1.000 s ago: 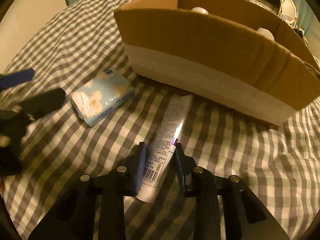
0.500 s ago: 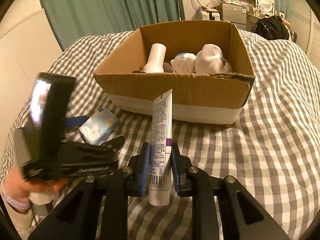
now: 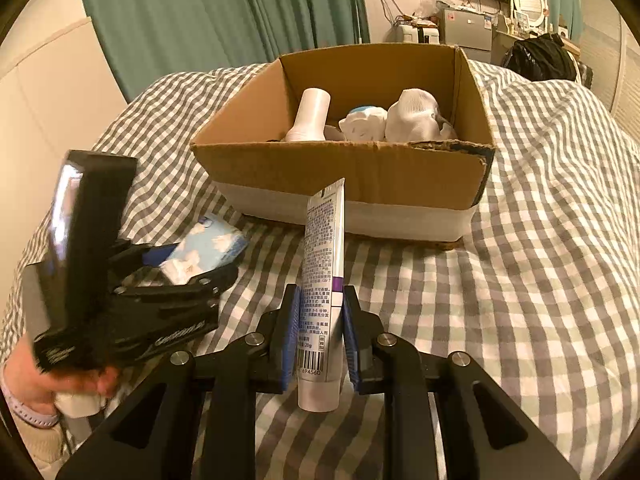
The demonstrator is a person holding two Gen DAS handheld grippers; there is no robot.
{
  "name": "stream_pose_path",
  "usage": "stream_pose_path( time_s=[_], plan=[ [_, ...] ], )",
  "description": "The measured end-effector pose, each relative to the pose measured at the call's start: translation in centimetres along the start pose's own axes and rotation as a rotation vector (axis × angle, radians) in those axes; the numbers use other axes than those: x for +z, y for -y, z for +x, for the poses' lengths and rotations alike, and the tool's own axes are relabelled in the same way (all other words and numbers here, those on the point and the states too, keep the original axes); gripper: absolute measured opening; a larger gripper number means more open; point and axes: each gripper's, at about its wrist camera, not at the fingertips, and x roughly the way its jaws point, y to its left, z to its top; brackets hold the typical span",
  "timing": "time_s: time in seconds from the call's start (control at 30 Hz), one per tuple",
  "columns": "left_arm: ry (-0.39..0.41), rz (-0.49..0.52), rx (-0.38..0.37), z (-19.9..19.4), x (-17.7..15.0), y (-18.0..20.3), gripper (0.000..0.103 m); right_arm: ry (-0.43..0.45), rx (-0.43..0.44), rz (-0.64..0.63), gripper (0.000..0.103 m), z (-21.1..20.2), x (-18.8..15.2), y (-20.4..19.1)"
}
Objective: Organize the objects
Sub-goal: 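Grasp the blue tissue pack with the left tool while the right tool grasps the toothpaste tube, then carry tissue pack and toothpaste tube over the box and release both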
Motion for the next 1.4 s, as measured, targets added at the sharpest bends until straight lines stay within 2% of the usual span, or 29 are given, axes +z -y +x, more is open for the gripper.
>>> stream_pose_path(
  time_s=[0.23, 0.43, 0.73, 1.07, 1.2, 1.4],
  plan=[
    [0.063, -0.022, -0.047, -4.6, -1.8, 1.2, 0.056, 0.016, -0.006, -0.037, 0.020, -2.8, -1.2, -1.5],
    [0.127, -0.004, -0.070, -8.7, -2.2, 3.0, 0.056, 0.049, -0.014, -0.037, 0.020, -6.0, -1.8, -1.4],
    [0.242, 0.036, -0.068, -14.1, -0.3, 3.4, 0.056, 0.143, -0.024, -0.057, 0.020, -11.2, -0.4, -1.9],
    [0.367, 0.040, -0.070, -17.8, 5.4, 3.0, 0.056, 0.285, -0.033, -0.174, 0.020, -16.5, 4.7, -3.9],
    [0.402, 0.033, -0.066, -17.6, 8.7, 2.5, 0.056, 0.319, -0.012, -0.162, 0.020, -16.6, 7.6, -3.3],
    [0.430, 0.021, -0.060, -15.9, 13.3, 2.1, 0.056, 0.364, -0.031, -0.157, 0.020, -15.7, 11.9, -2.0]
  ],
)
